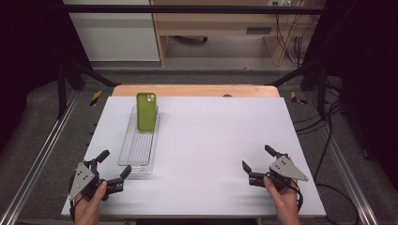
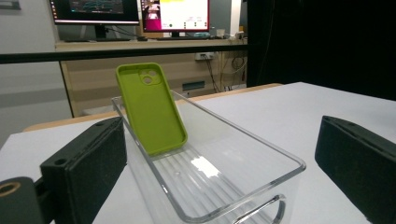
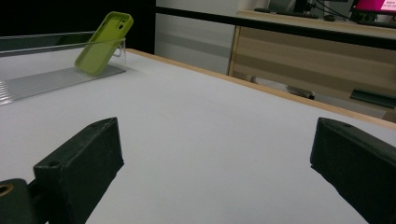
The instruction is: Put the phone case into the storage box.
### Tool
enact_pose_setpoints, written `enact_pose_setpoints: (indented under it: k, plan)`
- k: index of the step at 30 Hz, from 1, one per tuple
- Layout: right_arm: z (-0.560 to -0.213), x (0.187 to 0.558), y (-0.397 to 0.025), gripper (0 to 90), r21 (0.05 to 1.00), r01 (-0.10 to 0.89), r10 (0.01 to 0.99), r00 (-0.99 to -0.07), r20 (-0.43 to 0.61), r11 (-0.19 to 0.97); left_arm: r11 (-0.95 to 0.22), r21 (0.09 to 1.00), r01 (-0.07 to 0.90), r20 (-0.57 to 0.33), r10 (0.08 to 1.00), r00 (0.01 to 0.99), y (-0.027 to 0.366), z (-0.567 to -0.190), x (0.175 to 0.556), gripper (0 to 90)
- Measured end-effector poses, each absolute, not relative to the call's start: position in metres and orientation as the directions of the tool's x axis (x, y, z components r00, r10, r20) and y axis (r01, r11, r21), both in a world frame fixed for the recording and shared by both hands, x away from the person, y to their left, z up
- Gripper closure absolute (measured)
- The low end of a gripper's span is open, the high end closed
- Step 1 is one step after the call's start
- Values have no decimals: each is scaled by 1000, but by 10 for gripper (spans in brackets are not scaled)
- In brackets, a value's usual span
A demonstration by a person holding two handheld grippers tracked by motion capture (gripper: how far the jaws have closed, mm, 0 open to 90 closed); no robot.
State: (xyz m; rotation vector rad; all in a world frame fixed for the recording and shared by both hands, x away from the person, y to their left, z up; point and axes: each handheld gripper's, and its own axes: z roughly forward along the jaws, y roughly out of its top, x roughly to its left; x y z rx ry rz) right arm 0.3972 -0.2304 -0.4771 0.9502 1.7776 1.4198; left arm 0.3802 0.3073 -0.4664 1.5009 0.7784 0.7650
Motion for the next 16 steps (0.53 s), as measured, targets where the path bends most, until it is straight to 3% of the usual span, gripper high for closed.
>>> enact_pose_setpoints:
  k: [16]
  plan:
    - [-482,400,-230,27,975,163,869,-492,-52,150,-78,996,51,38,841,540,299,-468,390,15]
